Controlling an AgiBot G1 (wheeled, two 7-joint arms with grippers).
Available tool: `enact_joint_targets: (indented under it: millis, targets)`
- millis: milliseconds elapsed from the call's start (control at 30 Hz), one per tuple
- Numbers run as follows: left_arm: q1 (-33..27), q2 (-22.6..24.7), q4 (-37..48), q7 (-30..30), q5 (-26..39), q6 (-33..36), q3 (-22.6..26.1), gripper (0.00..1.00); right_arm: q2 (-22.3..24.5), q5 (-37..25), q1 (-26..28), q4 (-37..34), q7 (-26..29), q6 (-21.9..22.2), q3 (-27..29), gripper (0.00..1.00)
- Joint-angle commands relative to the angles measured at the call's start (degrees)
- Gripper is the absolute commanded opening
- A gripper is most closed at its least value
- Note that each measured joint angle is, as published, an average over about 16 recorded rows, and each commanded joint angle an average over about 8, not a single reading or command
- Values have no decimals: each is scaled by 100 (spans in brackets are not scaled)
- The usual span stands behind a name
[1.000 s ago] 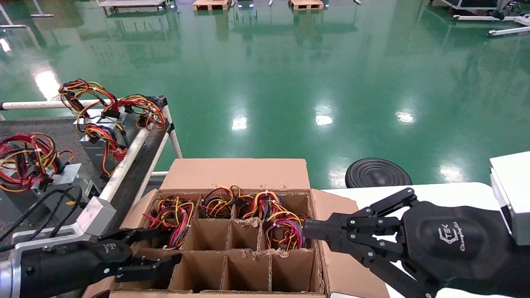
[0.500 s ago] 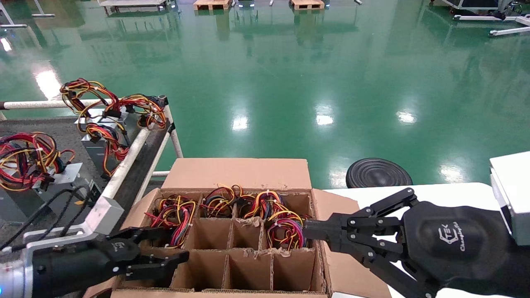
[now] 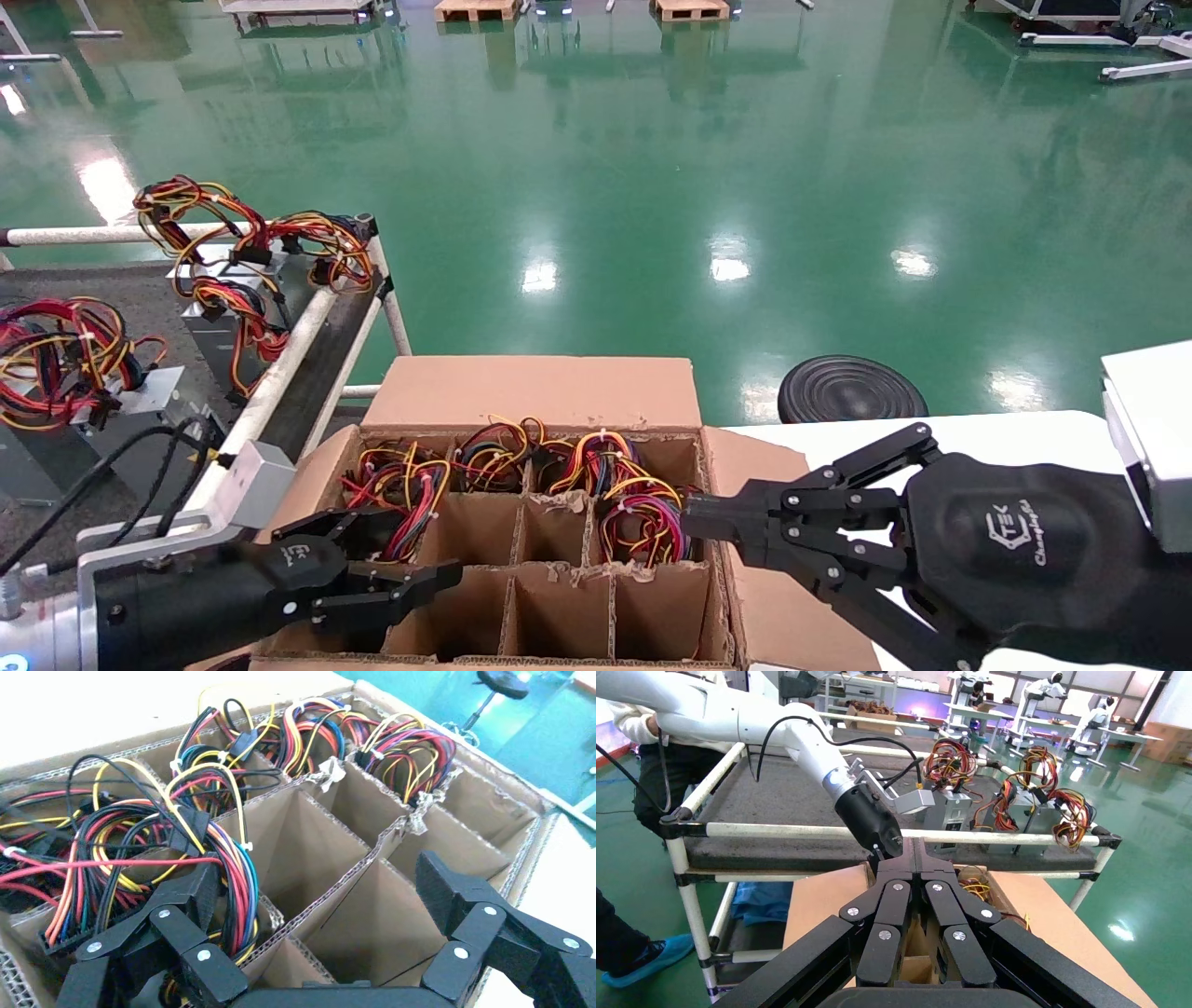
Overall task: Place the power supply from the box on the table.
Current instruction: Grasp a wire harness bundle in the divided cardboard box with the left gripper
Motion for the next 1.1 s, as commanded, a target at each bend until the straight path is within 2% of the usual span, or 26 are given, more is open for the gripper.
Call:
enact_joint_targets:
  millis: [33, 600, 633, 667, 867, 900, 933, 1100]
  targets:
    - [42, 21, 17, 72, -66, 9, -36, 100, 0, 0, 0, 0, 0, 0, 0, 0]
    - [348, -72, 199, 182, -296, 160, -88, 100, 0, 0, 0, 0, 0, 0, 0, 0]
    - [357, -89, 202, 167, -298, 170, -79, 96, 0, 0, 0, 0, 0, 0, 0, 0]
    - [363, -105, 205, 151, -300, 180, -70, 88, 0, 0, 0, 0, 0, 0, 0, 0]
    - [357, -167, 208, 74, -299, 225, -33, 13, 0, 0, 0, 0, 0, 0, 0, 0]
    - [350, -172, 207, 67, -297, 231, -30, 4, 0, 0, 0, 0, 0, 0, 0, 0]
    - [342, -178, 205, 60, -294, 236, -26, 0, 0, 0, 0, 0, 0, 0, 0, 0]
    - [286, -197, 195, 45, -261, 259, -9, 0, 0, 0, 0, 0, 0, 0, 0, 0]
